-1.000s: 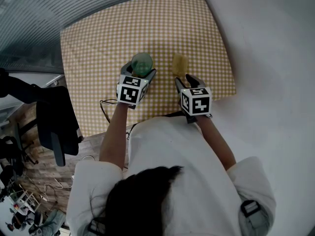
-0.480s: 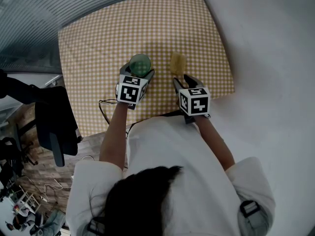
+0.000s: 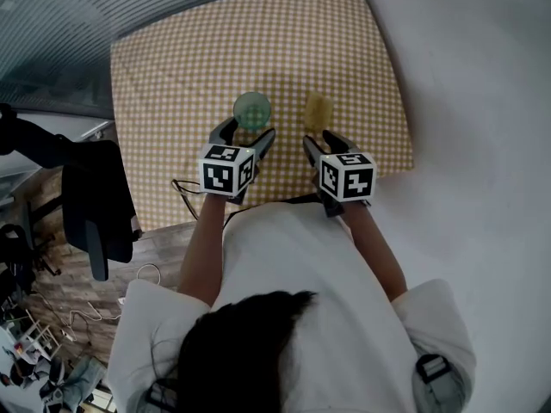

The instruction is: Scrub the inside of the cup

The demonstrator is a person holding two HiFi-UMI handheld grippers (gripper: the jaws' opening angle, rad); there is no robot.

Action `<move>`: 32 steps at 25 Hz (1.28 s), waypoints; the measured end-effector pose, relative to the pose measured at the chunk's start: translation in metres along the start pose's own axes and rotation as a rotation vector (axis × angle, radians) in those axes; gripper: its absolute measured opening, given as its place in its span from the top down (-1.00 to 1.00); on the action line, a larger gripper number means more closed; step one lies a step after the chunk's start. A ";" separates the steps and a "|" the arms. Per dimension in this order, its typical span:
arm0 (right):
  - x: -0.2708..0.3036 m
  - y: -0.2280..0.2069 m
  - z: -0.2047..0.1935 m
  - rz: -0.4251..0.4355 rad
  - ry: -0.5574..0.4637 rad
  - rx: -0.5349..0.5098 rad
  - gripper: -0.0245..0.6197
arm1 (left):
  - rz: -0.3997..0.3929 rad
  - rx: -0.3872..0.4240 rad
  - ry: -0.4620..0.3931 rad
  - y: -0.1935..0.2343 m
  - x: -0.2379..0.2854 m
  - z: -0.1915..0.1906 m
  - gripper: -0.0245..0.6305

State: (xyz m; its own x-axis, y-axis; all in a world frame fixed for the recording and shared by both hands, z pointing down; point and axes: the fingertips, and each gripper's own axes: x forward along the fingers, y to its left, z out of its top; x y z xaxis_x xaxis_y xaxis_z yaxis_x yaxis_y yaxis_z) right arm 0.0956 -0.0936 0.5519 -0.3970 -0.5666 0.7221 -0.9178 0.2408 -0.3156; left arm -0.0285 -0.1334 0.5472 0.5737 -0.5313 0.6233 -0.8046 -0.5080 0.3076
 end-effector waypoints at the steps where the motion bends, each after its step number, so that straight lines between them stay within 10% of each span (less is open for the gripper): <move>1: 0.000 0.002 0.000 0.013 0.001 0.002 0.34 | 0.003 -0.010 -0.008 -0.003 -0.004 -0.002 -0.17; 19: -0.002 0.036 0.015 0.019 -0.081 -0.077 0.37 | 0.074 -0.027 -0.121 -0.016 -0.059 0.003 -0.15; 32: 0.001 0.063 0.009 0.024 -0.105 -0.153 0.79 | 0.150 -0.110 -0.176 -0.008 -0.076 -0.011 0.78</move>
State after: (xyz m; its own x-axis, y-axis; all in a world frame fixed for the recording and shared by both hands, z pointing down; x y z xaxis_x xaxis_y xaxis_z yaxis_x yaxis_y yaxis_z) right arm 0.0376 -0.0856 0.5272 -0.4230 -0.6368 0.6446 -0.9015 0.3672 -0.2289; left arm -0.0673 -0.0814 0.5056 0.4566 -0.7099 0.5363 -0.8891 -0.3426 0.3036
